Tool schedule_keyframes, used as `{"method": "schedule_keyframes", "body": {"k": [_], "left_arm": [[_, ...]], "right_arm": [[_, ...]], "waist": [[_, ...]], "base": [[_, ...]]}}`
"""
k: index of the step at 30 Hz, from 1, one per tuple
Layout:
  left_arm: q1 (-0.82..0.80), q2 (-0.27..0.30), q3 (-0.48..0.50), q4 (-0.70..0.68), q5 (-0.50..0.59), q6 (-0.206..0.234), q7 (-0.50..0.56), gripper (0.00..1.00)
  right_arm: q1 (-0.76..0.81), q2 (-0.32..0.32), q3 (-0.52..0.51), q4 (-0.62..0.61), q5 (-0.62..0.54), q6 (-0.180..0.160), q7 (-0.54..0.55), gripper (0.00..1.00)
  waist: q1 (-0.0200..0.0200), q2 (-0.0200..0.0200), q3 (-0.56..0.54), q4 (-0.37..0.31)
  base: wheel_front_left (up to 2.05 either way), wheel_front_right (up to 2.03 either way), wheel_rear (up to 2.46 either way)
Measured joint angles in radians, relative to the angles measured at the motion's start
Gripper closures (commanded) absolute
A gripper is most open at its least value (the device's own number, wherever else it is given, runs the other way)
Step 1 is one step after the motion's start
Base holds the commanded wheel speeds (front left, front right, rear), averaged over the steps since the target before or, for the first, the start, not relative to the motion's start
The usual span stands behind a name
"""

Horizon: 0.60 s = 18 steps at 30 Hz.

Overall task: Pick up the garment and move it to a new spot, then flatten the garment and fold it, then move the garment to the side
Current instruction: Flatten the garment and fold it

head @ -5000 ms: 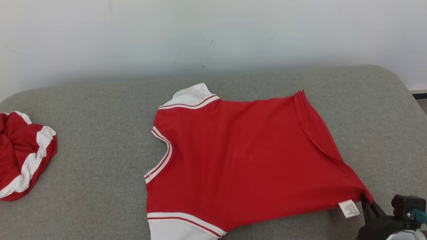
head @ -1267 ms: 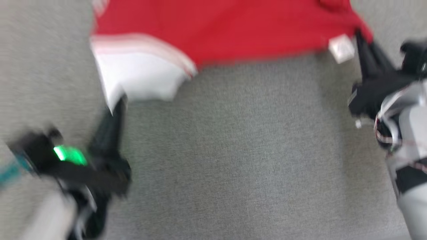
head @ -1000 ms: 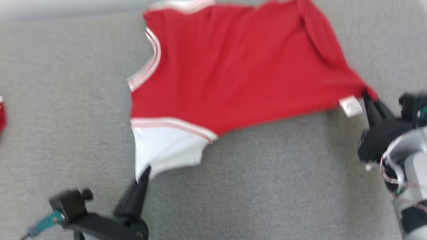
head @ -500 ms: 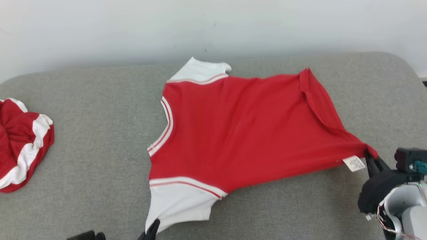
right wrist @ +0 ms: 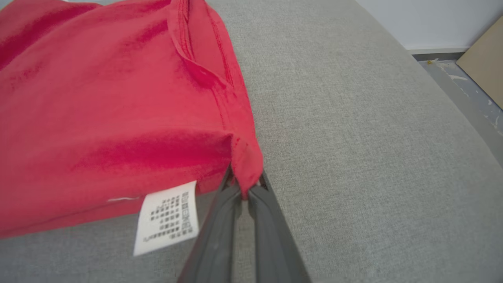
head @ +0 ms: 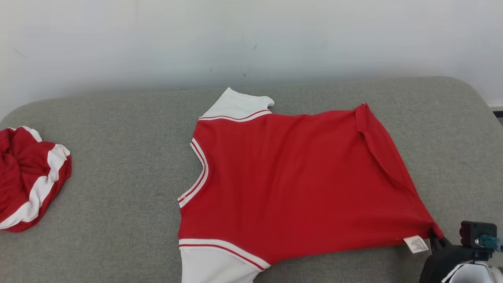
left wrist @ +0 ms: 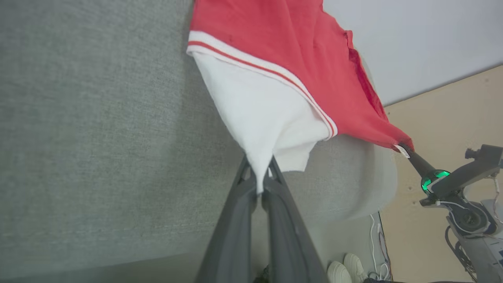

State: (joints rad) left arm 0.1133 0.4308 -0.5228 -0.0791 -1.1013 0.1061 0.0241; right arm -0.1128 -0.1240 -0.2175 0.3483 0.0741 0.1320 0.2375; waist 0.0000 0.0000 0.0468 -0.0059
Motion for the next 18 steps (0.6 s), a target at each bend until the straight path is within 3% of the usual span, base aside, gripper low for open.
{"method": "schedule_keyframes", "body": {"k": [9, 18], "left_arm": [[0.043, 0.024, -0.020, -0.027, -0.028, 0.031, 0.070, 1.00], [0.000, 0.005, 0.005, -0.062, -0.016, 0.036, 0.032, 1.00]], "right_arm": [[0.036, 0.002, 0.010, 0.030, -0.004, 0.000, 0.006, 1.00], [0.028, 0.004, 0.026, 0.029, 0.025, 0.000, -0.007, 1.00]], "waist": [[0.0000, 0.0000, -0.006, -0.009], [0.0000, 0.0000, -0.009, -0.008]], "base": [[0.00, 0.00, 0.00], [0.00, 0.00, 0.00]]}}
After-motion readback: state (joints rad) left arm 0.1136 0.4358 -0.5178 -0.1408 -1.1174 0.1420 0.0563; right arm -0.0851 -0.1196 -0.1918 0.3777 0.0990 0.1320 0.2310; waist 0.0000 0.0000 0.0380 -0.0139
